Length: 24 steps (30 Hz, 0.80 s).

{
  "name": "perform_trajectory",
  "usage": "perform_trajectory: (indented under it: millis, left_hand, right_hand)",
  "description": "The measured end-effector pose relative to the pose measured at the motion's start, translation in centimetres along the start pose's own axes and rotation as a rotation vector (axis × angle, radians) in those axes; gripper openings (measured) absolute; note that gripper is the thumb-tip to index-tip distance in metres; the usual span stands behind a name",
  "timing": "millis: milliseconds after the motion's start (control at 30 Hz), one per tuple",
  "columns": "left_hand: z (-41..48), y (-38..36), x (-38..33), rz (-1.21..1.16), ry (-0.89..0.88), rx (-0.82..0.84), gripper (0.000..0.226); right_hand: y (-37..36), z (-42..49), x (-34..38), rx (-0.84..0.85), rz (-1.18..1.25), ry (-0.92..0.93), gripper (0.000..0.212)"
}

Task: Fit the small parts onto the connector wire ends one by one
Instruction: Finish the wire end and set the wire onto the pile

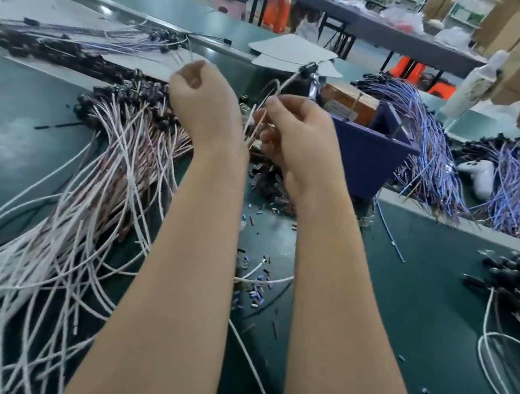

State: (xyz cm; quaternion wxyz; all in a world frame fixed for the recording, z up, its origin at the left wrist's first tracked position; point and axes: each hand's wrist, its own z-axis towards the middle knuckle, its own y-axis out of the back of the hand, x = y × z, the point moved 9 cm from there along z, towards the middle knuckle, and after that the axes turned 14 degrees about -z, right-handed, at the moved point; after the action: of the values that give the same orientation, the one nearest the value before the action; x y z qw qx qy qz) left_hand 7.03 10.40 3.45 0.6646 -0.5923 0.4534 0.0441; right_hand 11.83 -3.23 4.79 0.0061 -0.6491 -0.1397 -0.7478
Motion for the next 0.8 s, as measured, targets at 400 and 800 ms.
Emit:
perform_trajectory:
  millis: [400,800]
  left_hand:
    - [-8.8,-8.0,8.4,0.722,0.15,0.755,0.032]
    - [-1.2,-2.0,5.9,0.558,0.108,0.334,0.031]
  right_hand:
    - [8.5,-2.3,-3.6,0.058,0.011,-0.011,0.014]
    - [0.8,-0.6,-4.9,-0.037,-0.152,-0.105,0.005]
